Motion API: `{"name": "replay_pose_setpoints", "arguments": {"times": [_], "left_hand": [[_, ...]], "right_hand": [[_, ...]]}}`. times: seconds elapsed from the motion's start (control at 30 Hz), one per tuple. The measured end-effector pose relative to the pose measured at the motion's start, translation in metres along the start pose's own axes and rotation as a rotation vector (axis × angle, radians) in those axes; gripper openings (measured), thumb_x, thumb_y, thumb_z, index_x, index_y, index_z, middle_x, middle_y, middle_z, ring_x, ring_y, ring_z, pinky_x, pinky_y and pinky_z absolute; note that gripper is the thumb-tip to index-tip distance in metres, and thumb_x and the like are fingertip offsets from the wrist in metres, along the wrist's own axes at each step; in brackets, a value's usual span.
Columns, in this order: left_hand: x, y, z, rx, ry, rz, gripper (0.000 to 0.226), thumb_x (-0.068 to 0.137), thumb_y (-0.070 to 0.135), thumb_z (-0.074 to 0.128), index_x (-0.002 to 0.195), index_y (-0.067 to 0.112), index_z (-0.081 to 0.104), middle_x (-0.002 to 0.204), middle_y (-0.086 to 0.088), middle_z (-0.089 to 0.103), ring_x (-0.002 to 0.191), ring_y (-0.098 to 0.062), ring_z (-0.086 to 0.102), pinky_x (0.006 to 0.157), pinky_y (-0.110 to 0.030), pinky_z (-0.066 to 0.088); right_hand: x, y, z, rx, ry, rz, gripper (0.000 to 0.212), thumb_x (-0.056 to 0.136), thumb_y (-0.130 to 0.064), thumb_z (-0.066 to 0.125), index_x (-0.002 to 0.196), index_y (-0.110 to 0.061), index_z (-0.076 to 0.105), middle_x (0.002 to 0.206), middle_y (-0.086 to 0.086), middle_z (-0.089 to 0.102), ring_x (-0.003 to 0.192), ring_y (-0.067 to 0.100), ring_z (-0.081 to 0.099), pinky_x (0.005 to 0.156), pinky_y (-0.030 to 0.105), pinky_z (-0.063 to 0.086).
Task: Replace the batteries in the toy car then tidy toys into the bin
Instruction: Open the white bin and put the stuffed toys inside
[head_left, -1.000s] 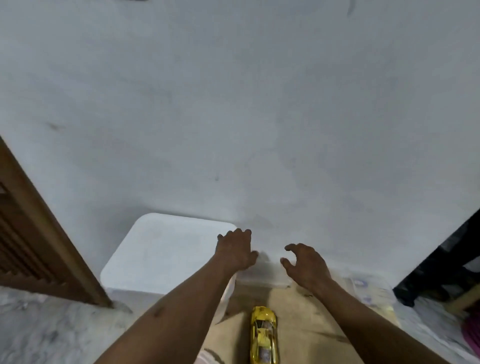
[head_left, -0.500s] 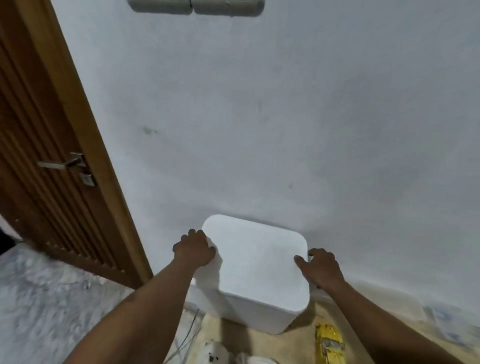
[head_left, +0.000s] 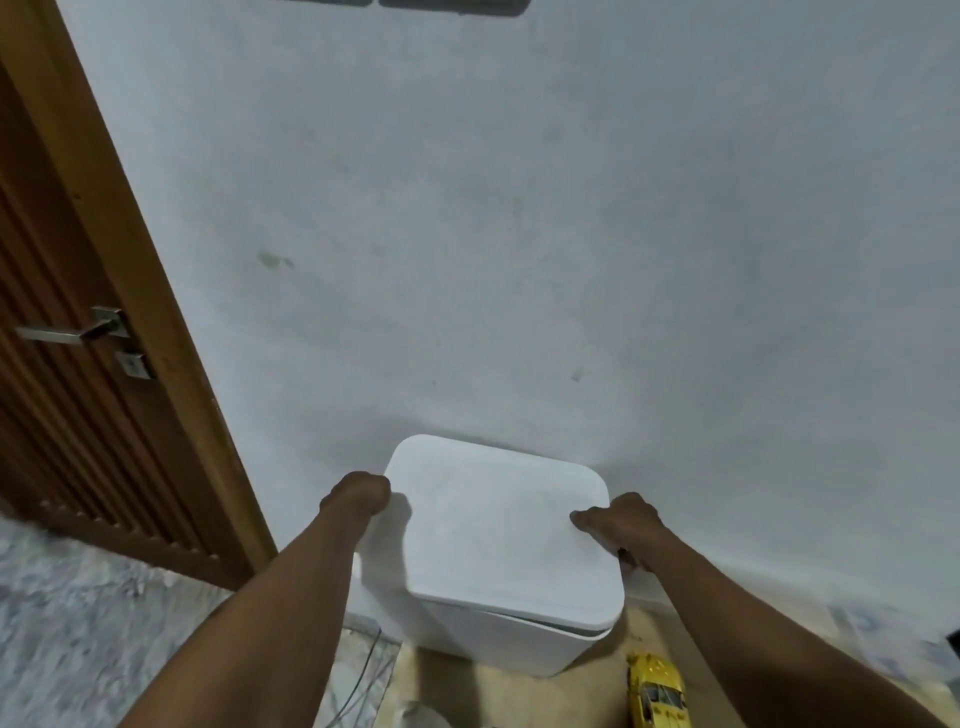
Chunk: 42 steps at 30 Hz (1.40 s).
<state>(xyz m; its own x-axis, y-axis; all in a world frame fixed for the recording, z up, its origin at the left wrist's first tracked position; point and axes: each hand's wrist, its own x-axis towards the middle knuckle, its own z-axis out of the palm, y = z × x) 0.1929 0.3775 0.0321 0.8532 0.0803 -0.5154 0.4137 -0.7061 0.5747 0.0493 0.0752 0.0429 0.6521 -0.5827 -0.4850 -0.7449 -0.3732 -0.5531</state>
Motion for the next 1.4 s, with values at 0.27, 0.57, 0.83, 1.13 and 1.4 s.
{"name": "replay_pose_setpoints", "arguments": {"times": [0.27, 0.57, 0.83, 1.13, 1.4], "left_hand": [[-0.004, 0.004, -0.001, -0.283, -0.097, -0.095, 0.028, 0.089, 0.022, 0.04, 0.093, 0.003, 0.06, 0.088, -0.015, 0.058, 0.084, -0.032, 0.058, 0.084, -0.043, 0.05], [0.001, 0.004, 0.0, -0.247, -0.185, -0.149, 0.041, 0.088, 0.025, 0.041, 0.113, 0.0, 0.062, 0.109, -0.019, 0.066, 0.101, -0.036, 0.062, 0.086, -0.041, 0.047], [-0.014, 0.012, -0.004, -0.435, -0.138, -0.119, 0.026, 0.096, 0.021, 0.049, 0.106, 0.0, 0.06, 0.076, -0.012, 0.053, 0.07, -0.027, 0.051, 0.076, -0.032, 0.041], [-0.033, 0.036, -0.014, -0.306, 0.191, 0.008, 0.039, 0.092, 0.024, 0.06, 0.12, -0.004, 0.058, 0.122, -0.021, 0.06, 0.107, -0.041, 0.061, 0.076, -0.037, 0.046], [-0.089, 0.056, 0.0, -0.077, 0.207, 0.18, 0.043, 0.081, 0.033, 0.061, 0.111, 0.002, 0.063, 0.115, -0.019, 0.065, 0.098, -0.04, 0.066, 0.087, -0.044, 0.058]], "right_hand": [[-0.004, -0.003, -0.007, 0.11, -0.063, 0.009, 0.053, 0.073, -0.038, 0.081, 0.104, -0.003, 0.054, 0.1, 0.015, 0.066, 0.078, 0.032, 0.071, 0.046, 0.029, 0.052], [0.003, 0.0, -0.012, 0.128, -0.149, 0.053, 0.078, 0.055, -0.041, 0.085, 0.113, 0.003, 0.057, 0.103, 0.023, 0.068, 0.073, 0.04, 0.073, 0.055, 0.045, 0.06], [-0.007, -0.009, -0.01, 0.065, -0.085, 0.046, 0.056, 0.073, -0.038, 0.081, 0.104, 0.001, 0.055, 0.096, 0.018, 0.065, 0.074, 0.038, 0.071, 0.061, 0.049, 0.061], [-0.023, -0.012, -0.028, -0.016, 0.091, -0.082, 0.058, 0.072, -0.059, 0.073, 0.088, -0.005, 0.062, 0.075, 0.01, 0.069, 0.065, 0.029, 0.071, 0.058, 0.048, 0.062], [-0.043, 0.022, -0.083, 0.053, 0.213, -0.109, 0.058, 0.074, -0.062, 0.07, 0.077, -0.004, 0.062, 0.068, 0.009, 0.068, 0.059, 0.027, 0.069, 0.053, 0.036, 0.06]]}}
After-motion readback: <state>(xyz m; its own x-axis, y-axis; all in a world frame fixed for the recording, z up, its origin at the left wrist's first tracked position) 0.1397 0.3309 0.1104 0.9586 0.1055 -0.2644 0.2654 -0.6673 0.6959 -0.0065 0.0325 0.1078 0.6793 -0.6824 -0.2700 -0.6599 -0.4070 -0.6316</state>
